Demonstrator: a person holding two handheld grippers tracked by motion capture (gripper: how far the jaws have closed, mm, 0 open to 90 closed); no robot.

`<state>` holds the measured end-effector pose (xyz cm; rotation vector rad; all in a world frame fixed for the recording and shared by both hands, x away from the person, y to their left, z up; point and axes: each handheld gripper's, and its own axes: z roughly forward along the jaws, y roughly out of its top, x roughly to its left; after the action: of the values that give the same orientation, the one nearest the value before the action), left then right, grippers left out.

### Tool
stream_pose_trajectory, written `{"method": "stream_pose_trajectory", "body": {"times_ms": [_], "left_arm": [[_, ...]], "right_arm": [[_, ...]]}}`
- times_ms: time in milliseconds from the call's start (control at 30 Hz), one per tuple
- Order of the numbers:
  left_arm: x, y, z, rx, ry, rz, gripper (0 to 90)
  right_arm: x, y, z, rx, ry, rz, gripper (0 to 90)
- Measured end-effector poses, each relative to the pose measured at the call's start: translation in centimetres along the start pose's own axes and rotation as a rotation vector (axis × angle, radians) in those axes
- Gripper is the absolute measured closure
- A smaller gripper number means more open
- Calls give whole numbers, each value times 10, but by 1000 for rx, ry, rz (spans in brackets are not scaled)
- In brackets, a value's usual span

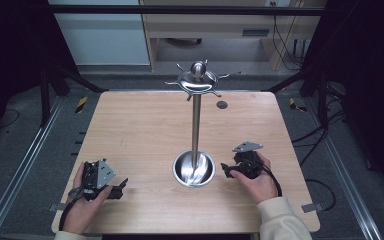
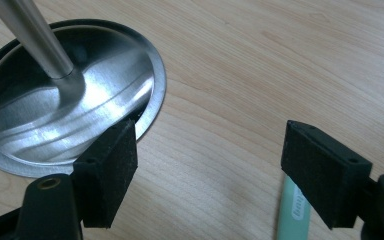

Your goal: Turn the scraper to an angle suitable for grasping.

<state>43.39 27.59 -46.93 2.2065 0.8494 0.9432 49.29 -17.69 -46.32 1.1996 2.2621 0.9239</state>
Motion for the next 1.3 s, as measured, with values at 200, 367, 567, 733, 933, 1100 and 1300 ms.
{"method": "stream_pose_trajectory", "body": {"times_ms": [200,367,567,733,933,1100,1300], "left_arm": [[0,0,0,5,-1,8,28],[0,0,0,-1,-1,1,28],[0,0,0,7,-3,5,28],[0,0,0,7,0,7,27],[0,0,0,8,-3,10,27],[0,0,0,6,-2,10,27],[0,0,0,7,-3,10,28]], "right_arm": [[4,0,2,17,12,-23,313],[6,-2,5,45,33,-49,481],[-1,-5,4,75,38,-41,763],[-11,-7,4,104,-5,9,885],[-23,-13,4,132,-34,79,900],[-29,-14,8,151,-62,94,900],[-32,-16,11,176,-73,101,900]]}}
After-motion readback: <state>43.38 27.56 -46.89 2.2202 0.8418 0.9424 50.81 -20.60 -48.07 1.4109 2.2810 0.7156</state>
